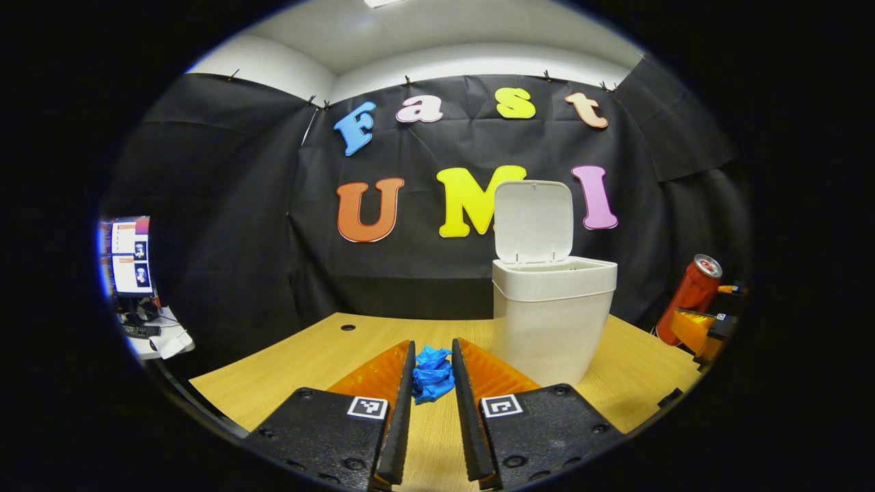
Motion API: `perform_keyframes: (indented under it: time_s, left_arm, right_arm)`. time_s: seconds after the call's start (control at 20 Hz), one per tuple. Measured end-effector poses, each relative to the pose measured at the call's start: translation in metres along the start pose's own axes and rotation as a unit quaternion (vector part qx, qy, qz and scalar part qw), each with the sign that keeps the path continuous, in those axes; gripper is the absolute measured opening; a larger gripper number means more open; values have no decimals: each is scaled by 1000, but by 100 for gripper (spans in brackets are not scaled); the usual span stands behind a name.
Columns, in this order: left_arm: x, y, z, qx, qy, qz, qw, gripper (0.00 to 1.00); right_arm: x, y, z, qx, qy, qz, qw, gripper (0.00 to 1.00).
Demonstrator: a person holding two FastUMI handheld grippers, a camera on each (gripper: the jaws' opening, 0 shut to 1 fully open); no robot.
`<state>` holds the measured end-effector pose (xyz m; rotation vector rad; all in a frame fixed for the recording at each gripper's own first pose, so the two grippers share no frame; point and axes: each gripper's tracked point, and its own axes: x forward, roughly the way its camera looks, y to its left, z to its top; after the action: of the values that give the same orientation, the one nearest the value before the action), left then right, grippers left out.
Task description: Press the lid of the desktop garbage bin to open it, pick up the crumpled paper on the desktop and throw it into the bin, then pick up the pop can on the desktop and drop it into the bin, and finally close the garbage bin lid.
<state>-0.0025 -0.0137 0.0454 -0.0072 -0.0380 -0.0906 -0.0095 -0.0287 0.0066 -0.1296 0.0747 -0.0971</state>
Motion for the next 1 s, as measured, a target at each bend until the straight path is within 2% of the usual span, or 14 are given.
perform_keyframes:
  time_s: [0.1,0.15,0.25,0.45,0.55,0.6,0.65,0.75,0.85,1.0]
  left_arm:
    - [14,-7,11,-3,-3,-10,1000,39]
    - [22,-13,13,-7,3,-14,1000,35]
    - [41,-18,22,-9,9,-19,1000,36]
    - [87,-23,64,21,-34,-20,999,35]
    - [114,-44,83,2,-53,-52,997,32]
    - [125,-54,94,-1,-68,-69,995,35]
    - [134,-66,103,1,-86,-89,992,35]
    - [152,-81,111,11,-101,-106,989,35]
    - [163,-104,112,3,-93,-127,987,35]
    - [181,-140,106,-24,-62,-144,987,35]
  right_arm:
    - [1,-3,-1,1,2,-1,1000,80]
    - [2,-5,0,4,1,-3,1000,81]
    - [2,-11,3,10,-1,-6,1000,81]
    - [0,-23,9,20,-7,-14,1000,81]
    - [-2,-27,12,27,-8,-14,1000,81]
    - [-1,-28,13,33,-9,-10,999,80]
    - [-1,-29,15,37,-11,-8,999,81]
    - [-2,-40,16,37,-12,-20,999,80]
    - [-4,-49,20,37,-16,-32,999,80]
    - [-8,-51,25,62,-21,-26,998,81]
